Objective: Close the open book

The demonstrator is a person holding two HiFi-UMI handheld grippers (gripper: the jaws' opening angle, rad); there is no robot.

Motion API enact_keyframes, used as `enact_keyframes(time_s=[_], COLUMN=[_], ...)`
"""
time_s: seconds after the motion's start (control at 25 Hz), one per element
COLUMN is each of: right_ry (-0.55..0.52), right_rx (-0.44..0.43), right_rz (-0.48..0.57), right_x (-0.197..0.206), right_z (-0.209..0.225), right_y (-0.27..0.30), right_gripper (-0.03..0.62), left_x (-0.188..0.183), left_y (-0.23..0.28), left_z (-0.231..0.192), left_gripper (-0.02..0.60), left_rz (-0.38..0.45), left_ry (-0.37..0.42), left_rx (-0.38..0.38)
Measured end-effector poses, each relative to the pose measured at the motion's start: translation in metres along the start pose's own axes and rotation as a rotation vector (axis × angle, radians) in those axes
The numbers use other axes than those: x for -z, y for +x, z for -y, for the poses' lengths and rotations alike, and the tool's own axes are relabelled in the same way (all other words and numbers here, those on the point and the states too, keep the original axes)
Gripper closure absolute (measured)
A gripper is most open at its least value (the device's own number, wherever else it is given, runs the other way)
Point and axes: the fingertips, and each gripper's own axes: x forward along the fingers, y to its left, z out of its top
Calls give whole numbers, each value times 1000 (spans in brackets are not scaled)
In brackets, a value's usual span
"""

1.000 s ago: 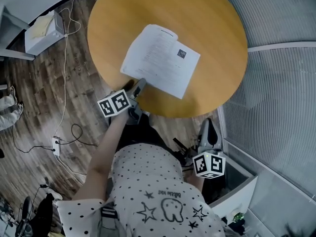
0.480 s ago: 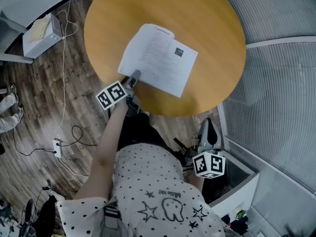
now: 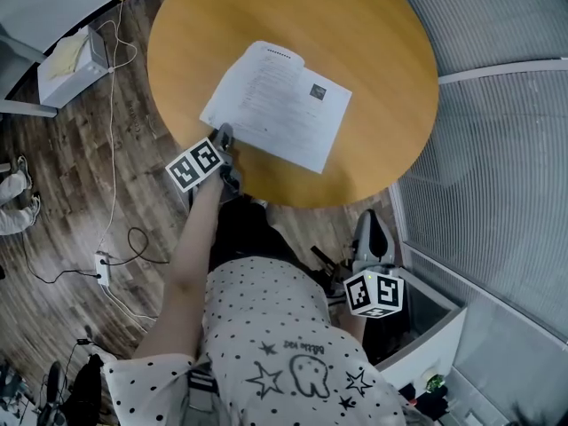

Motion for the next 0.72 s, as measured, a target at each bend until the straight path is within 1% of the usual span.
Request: enact_keyframes(time_s=[0.04,0.12,0.2,0.4,0.6,0.72], right_ry=[-1,-1,0,3,4,11], right_rx=[-1,1,3,5,3,8], right_rz=[0,0,0,0,9,17], right_x=[0,0,0,0,-4,-4], right_z=[0,-1,-2,0,0,3], right_y=[0,-2,-2,-1,-3,-3], right_gripper=[590,589,590,590,590,591], left_x=[-1,-1,-2,-5,-14,-16], left_y=[-1,-1,-2,-4,-15,-19], left_z=[-1,1,3,6,18,27], left_gripper=[503,516,526,533,540,541], left_rz=[-3,-6,-2,17,45,52], left_ry=[37,112,160,189,268,315], left_rx=[-15,-33,-39,-42,-50,-41])
